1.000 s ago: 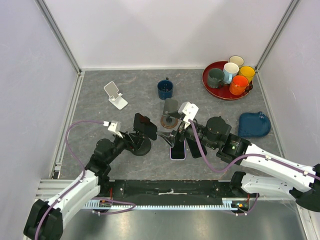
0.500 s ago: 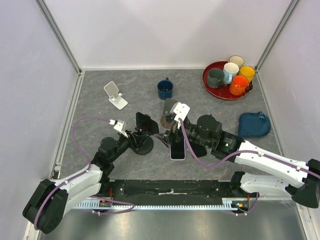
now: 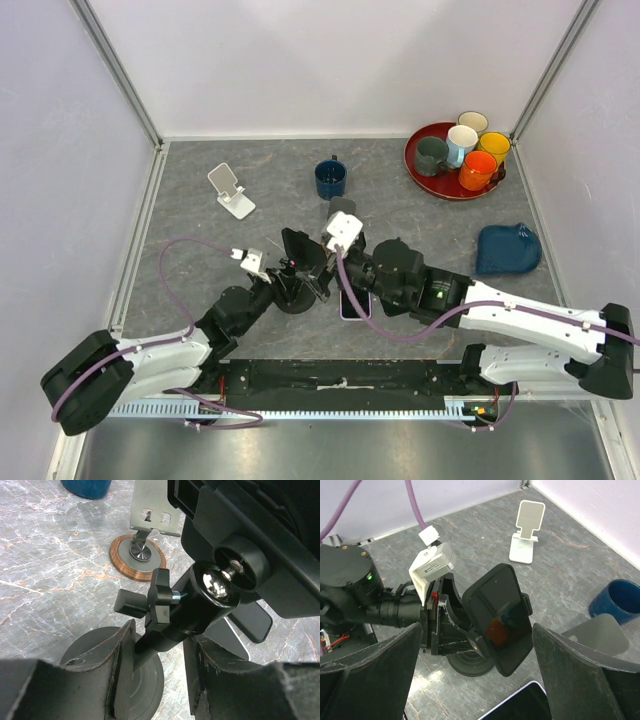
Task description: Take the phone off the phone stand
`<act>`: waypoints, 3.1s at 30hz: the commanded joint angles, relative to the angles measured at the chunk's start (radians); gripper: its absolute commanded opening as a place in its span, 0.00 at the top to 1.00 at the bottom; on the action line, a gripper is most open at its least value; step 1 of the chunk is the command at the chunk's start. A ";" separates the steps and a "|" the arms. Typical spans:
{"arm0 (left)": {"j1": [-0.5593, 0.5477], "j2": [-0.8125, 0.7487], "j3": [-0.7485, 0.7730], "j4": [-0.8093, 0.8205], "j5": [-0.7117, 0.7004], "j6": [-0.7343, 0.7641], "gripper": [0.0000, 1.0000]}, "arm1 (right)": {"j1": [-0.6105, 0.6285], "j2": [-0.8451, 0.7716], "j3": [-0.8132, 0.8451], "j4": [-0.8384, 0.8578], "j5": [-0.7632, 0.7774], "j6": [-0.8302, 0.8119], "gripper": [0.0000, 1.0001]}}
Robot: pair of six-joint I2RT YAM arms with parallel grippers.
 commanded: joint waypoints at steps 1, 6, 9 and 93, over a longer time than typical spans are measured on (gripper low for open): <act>-0.123 0.044 -0.021 0.020 -0.219 -0.048 0.98 | 0.111 0.048 0.056 -0.032 0.275 0.013 0.02; -0.219 0.090 0.003 -0.020 -0.356 -0.075 0.98 | 0.214 0.128 0.085 -0.032 0.584 0.045 0.03; -0.270 0.122 0.026 -0.028 -0.422 -0.067 0.98 | 0.237 0.186 0.122 -0.044 0.718 0.074 0.06; -0.262 0.023 -0.047 0.023 -0.414 -0.092 0.65 | 0.123 0.251 0.140 -0.048 0.554 -0.010 1.00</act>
